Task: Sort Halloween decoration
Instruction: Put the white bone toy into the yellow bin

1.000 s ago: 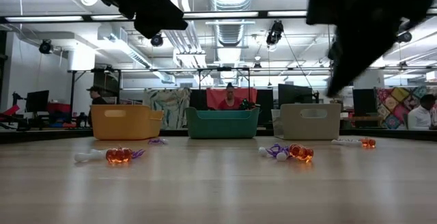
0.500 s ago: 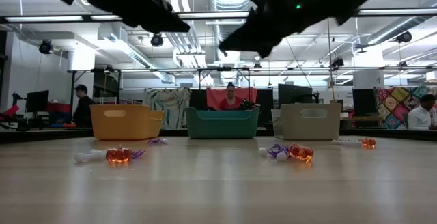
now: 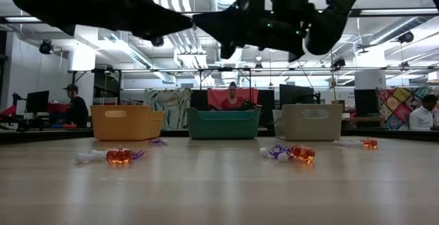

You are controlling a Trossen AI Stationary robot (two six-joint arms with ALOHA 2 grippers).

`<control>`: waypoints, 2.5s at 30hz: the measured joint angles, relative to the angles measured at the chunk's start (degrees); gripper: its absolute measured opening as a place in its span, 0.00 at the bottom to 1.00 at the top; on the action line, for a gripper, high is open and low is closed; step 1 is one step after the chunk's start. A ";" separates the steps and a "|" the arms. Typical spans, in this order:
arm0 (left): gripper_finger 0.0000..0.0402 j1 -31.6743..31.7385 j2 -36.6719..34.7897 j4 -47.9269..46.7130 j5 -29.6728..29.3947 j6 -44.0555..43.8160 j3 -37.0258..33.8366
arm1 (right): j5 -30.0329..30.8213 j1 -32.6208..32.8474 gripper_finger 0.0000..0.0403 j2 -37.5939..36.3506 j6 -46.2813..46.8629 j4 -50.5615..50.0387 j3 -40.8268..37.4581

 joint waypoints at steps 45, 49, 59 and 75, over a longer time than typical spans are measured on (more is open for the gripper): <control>0.22 0.20 3.60 11.61 0.06 -12.15 -2.26 | -4.56 0.44 0.02 0.60 -2.34 -2.44 3.62; 0.08 0.25 3.76 11.59 0.04 -12.06 -2.26 | -4.56 0.41 0.02 0.60 -2.40 -2.60 3.62; 0.01 0.25 3.74 11.47 0.03 -12.05 -2.26 | -4.52 0.41 0.10 0.60 -0.93 -2.85 3.62; 0.00 3.68 -5.21 -26.34 -19.37 -12.66 3.29 | 2.51 -1.86 0.43 -6.96 -1.97 -25.14 4.28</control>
